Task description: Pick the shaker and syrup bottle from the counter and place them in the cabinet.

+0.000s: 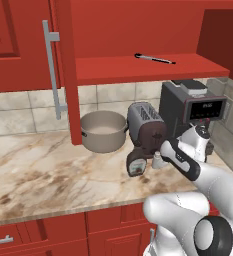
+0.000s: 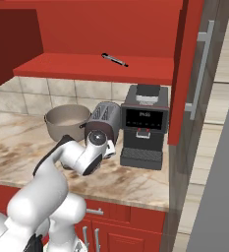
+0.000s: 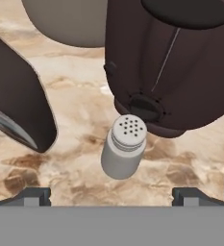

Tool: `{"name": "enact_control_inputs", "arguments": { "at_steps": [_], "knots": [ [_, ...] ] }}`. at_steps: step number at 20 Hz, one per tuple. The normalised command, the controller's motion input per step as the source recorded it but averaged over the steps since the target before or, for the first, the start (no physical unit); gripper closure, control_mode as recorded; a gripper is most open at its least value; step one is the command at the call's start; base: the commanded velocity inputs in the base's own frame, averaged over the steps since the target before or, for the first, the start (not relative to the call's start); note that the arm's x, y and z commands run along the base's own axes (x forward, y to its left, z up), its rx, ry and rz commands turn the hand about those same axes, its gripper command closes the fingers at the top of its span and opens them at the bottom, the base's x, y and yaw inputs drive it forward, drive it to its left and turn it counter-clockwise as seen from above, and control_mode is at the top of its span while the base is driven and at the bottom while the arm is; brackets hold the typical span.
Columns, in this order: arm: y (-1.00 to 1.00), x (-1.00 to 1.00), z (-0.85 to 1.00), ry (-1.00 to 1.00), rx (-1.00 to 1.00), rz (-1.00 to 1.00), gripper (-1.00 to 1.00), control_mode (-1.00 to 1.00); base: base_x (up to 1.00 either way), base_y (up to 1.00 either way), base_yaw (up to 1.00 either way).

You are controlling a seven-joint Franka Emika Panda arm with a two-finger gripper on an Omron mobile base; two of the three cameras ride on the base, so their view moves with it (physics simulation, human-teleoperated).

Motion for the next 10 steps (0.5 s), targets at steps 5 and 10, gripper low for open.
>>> {"name": "enact_control_inputs", "arguments": {
  "at_steps": [5,10],
  "knots": [
    [0.08,0.07,-0.18,-0.01,0.0,0.0,-1.0,-1.0,0.0,0.0,0.0],
    [0.07,0.07,-0.18,0.0,0.0,0.0,-1.0,-1.0,0.0,0.0,0.0]
  ]
}}
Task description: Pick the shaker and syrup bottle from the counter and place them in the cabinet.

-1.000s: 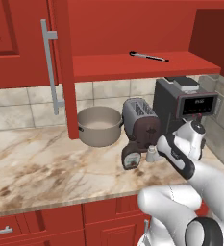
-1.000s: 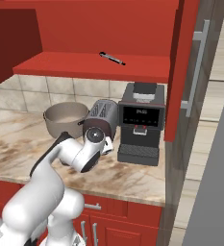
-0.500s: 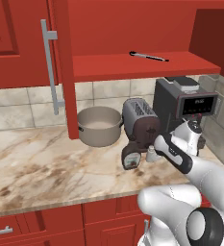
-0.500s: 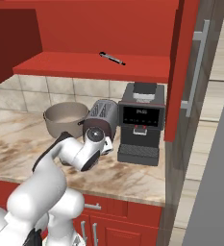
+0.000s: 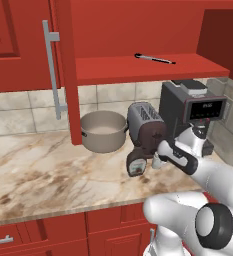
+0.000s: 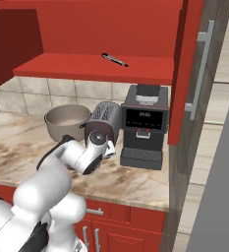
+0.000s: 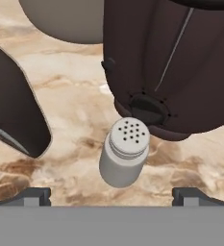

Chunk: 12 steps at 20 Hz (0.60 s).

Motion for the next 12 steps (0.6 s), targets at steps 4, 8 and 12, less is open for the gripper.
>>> {"name": "enact_control_inputs", "arguments": {
  "at_steps": [4,8,12],
  "knots": [
    [0.06,0.07,-0.17,0.0,0.0,0.0,-1.0,-1.0,0.0,0.0,0.0],
    [0.05,0.07,-0.16,0.0,0.0,0.0,-1.0,-1.0,0.0,0.0,0.0],
    [0.06,0.08,-0.15,0.0,0.0,0.0,-1.0,-1.0,0.0,0.0,0.0]
  ]
}}
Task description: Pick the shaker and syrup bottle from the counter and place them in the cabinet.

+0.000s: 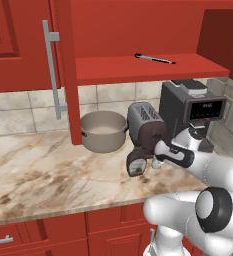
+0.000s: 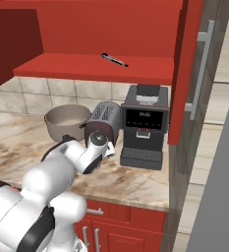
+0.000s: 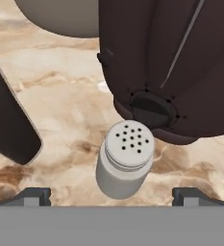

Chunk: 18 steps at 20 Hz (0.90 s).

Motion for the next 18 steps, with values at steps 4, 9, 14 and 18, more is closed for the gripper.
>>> {"name": "enact_control_inputs", "arguments": {
  "at_steps": [4,9,14,18],
  "knots": [
    [0.05,0.08,-0.15,0.0,0.0,0.0,-1.0,-1.0,0.0,0.0,0.0],
    [0.05,0.07,-0.14,0.0,0.0,0.0,-1.0,-1.0,0.0,0.0,0.0],
    [0.04,0.07,-0.13,0.0,0.0,0.0,-1.0,-1.0,0.0,0.0,0.0],
    [0.04,0.07,-0.13,0.0,0.0,0.0,-1.0,-1.0,0.0,0.0,0.0]
  ]
}}
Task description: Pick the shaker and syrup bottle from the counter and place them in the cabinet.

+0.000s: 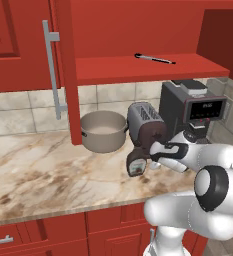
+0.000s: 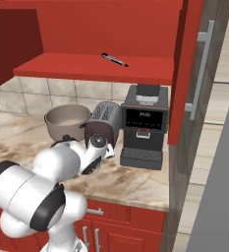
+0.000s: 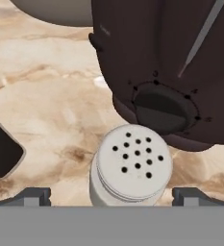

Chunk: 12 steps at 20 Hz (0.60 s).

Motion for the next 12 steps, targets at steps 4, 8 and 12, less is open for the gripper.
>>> {"name": "enact_control_inputs", "arguments": {
  "at_steps": [4,8,12],
  "knots": [
    [0.04,0.07,-0.12,0.0,0.0,0.0,-1.0,-1.0,0.0,0.0,0.0],
    [0.02,0.05,-0.11,0.0,0.0,0.0,-1.0,-1.0,0.0,0.0,0.0],
    [0.02,0.04,-0.1,0.0,0.0,0.0,1.0,-1.0,0.0,0.0,0.0]
  ]
}}
